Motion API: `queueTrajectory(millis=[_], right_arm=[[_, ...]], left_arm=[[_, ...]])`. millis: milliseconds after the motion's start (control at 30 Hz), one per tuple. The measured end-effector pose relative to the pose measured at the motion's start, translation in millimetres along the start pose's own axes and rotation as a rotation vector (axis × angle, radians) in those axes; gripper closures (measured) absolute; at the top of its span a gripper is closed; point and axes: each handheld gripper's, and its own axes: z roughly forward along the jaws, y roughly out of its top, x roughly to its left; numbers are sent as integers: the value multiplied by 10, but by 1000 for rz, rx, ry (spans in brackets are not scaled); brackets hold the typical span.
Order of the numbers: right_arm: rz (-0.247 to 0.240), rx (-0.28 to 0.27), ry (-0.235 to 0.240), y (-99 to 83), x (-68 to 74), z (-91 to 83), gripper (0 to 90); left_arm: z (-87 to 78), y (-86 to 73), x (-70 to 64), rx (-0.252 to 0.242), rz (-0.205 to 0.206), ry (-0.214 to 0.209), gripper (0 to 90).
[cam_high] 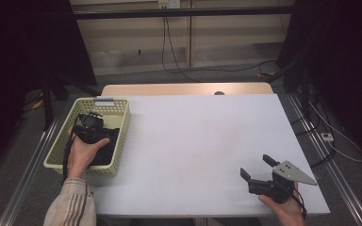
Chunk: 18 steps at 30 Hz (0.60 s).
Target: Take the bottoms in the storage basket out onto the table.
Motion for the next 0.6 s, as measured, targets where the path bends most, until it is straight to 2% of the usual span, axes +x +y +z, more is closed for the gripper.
queueTrajectory(millis=[67,133,167,200,267,300,533,600], right_arm=[[-2,-2,0,-1,1,2,44],[0,0,0,-1,1,3,43],[0,0,1,-1,1,4,44],[-1,0,0,-1,2,3,44],[-3,-1,0,-1,2,2,44],[-1,0,0,-1,3,2,44],[-1,-1,2,-1,6,-1,44],[-2,0,3,-2,5,1,44]], left_arm=[[27,-5,45,24,-46,-31,37],[43,-3,53,27,-54,-36,31],[57,-4,48,31,-74,-42,27],[69,-2,68,40,-63,-39,23],[98,0,66,56,-70,-36,7],[111,3,63,66,-57,-35,2],[165,5,64,79,-65,-41,0],[187,8,81,89,-72,-55,0]])
